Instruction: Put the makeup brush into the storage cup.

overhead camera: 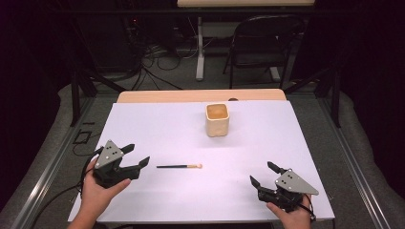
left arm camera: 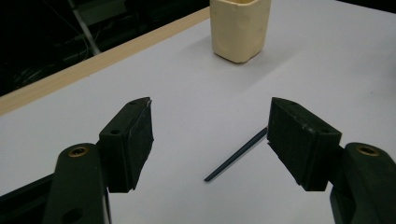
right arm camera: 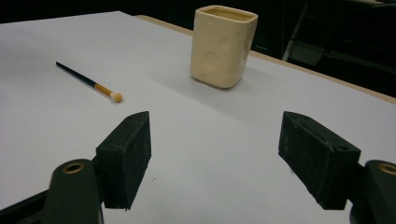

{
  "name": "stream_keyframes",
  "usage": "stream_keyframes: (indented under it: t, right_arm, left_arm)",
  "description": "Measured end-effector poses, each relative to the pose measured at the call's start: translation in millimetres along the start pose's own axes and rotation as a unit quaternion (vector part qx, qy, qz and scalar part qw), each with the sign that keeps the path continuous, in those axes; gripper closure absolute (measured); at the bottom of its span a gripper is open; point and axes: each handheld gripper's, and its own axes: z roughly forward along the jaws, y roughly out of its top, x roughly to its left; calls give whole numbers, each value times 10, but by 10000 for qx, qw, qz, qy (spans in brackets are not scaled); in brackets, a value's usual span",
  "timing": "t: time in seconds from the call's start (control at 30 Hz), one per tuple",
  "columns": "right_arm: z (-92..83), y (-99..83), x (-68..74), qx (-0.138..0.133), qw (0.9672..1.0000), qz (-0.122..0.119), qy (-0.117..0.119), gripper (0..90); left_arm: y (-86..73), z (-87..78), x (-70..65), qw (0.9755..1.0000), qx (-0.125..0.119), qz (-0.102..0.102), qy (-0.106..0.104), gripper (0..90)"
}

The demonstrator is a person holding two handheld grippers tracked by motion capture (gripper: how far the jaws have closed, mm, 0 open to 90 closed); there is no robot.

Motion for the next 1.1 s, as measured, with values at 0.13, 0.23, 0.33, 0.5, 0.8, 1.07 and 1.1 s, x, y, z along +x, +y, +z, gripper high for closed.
stream_keyframes:
  t: [0.13,0.23,0.33,0.5,0.8,1.07,1.1]
  right_arm:
    - [7,-10,-23,50,10000,40,-15,252]
    - [13,-17,-36,52,10000,60,-24,252]
    - [15,-20,-37,79,9999,66,-19,252]
    - [18,-22,-30,93,9999,72,-25,254]
    - [24,-26,-36,135,9999,68,-24,254]
    - [33,-28,-38,170,9998,47,-3,254]
    - [33,-28,-38,170,9998,47,-3,254]
  left_arm:
    - [143,-26,69,9999,149,74,-44,320]
    - [203,-39,106,9997,219,141,-23,323]
    - [279,-48,145,9989,355,305,-1,326]
    - [388,-37,187,9964,663,516,-62,327]
    - [499,74,180,9927,985,657,-239,329]
    - [582,217,127,9866,1304,916,-340,346]
    - [598,239,119,9855,1356,953,-357,346]
